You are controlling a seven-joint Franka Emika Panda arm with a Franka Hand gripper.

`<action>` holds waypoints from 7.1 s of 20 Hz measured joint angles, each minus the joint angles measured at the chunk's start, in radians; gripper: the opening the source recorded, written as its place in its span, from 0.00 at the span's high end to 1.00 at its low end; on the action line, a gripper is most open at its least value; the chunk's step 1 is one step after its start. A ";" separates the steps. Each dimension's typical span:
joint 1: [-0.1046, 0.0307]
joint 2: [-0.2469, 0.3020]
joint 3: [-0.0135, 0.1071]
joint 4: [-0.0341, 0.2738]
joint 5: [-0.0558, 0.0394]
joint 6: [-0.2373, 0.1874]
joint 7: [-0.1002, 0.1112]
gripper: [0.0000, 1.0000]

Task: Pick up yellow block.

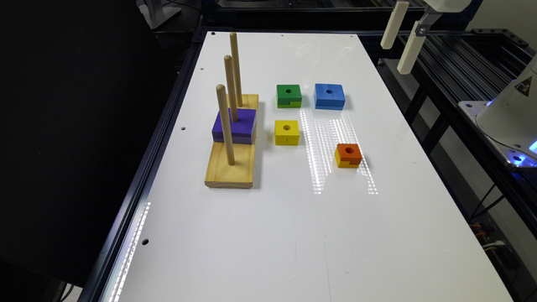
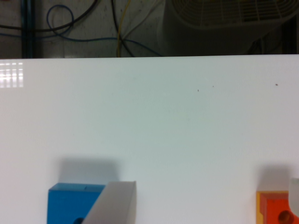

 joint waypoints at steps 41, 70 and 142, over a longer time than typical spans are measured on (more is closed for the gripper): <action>-0.014 0.339 0.000 0.287 -0.0002 0.086 -0.003 0.00; -0.013 0.503 0.050 0.448 0.0051 0.086 0.010 0.00; -0.014 0.863 0.080 0.493 0.0050 0.384 0.035 0.00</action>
